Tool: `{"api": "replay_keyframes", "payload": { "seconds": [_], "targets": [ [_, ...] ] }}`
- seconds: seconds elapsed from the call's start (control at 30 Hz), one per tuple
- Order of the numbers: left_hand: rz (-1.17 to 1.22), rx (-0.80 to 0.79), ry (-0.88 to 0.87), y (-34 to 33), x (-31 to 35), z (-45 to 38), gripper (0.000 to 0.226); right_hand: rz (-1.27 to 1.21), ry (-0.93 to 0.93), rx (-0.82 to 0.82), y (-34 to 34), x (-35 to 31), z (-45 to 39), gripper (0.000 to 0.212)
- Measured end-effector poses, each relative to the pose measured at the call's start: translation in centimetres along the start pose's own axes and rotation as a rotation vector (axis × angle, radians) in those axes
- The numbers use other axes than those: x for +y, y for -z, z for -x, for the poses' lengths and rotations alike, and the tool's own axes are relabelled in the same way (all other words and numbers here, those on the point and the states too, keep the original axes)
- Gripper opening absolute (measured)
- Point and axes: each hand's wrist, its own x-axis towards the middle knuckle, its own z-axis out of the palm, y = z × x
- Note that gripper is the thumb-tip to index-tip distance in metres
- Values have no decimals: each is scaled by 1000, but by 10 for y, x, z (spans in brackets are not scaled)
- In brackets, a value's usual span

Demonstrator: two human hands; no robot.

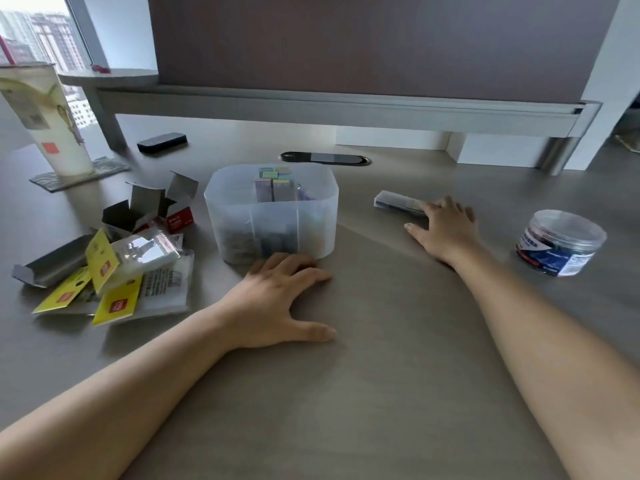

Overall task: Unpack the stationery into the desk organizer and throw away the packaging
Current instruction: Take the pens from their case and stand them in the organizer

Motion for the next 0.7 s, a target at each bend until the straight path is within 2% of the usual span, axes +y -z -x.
{"api": "replay_keyframes", "payload": {
  "seconds": [0.13,0.2,0.37,0.47,0.57,0.6,0.7],
  "targets": [
    [30,38,11,0,2,6,102,-178,17,36,8,-8,24,34],
    [43,43,17,0,2,9,94,-242,22,24,13,-8,39,27],
    [161,135,80,3,6,19,80,-462,114,16,33,-13,91,26],
    [406,216,100,4,12,23,75,-644,173,-27,46,-30,120,27],
    [767,247,113,7,17,29,95,-790,254,-115,53,-55,138,29],
    [829,284,123,8,18,31,89,-828,273,-140,54,-63,141,30],
    [877,411,158,14,12,38,52,-856,319,-170,53,-82,146,34]
  ]
}}
